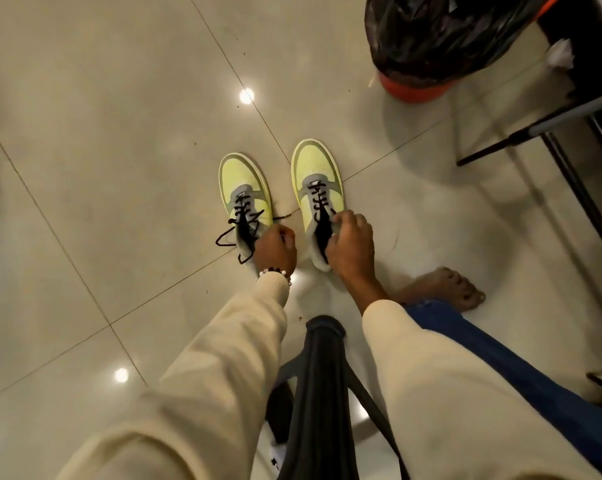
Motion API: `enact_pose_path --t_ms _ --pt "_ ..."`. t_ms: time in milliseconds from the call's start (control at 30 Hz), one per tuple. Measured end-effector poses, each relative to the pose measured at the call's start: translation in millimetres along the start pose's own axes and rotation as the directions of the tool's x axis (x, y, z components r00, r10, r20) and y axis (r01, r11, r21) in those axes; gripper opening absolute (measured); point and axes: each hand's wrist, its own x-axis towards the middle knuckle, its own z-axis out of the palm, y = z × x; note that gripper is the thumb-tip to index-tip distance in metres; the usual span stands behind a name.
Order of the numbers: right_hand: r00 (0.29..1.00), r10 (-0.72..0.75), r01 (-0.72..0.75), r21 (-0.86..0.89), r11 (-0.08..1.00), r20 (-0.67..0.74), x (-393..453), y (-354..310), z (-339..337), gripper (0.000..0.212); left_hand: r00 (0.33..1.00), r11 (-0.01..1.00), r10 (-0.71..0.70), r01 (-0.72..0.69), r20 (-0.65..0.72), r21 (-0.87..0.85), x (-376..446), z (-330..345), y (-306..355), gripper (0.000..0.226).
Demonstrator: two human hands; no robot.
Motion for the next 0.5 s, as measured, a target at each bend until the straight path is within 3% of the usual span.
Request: enact_pose_path --t_ms 33,100,200,367,500 --pt "0.998 -0.056 0.056 0.017 0.998 0.007 -2.2 -5.2 3.9 0.027 0.993 0.996 -0.086 0.084 -0.08 -0.027 -1.8 -7.1 -2.5 0.016" --pt "0.975 -0.141 0.134 0.05 0.99 0.173 -10.3 -15.3 17.1 0.026 0.936 0.951 -0.3 0.279 -0.183 -0.134 0.7 -17.7 -15.7 0.017" --pt "0.862 -0.154 0.175 0.003 0.985 0.483 -25.5 -22.9 38.0 0.051 0.859 0.861 -0.494 0.461 -0.135 -0.214 12.3 -22.6 -38.4 0.045" --pt "0.705 -0.051 0.147 -0.075 0.986 0.707 -32.2 -18.9 60.3 0.078 0.893 0.891 -0.444 0.449 0.066 -0.075 21.9 -19.0 -58.9 0.072" --pt "0.647 -0.009 0.145 -0.112 0.983 0.762 -25.5 -17.3 68.7 0.078 0.891 0.898 -0.44 0.439 0.109 0.039 34.5 -23.0 -58.1 0.051"
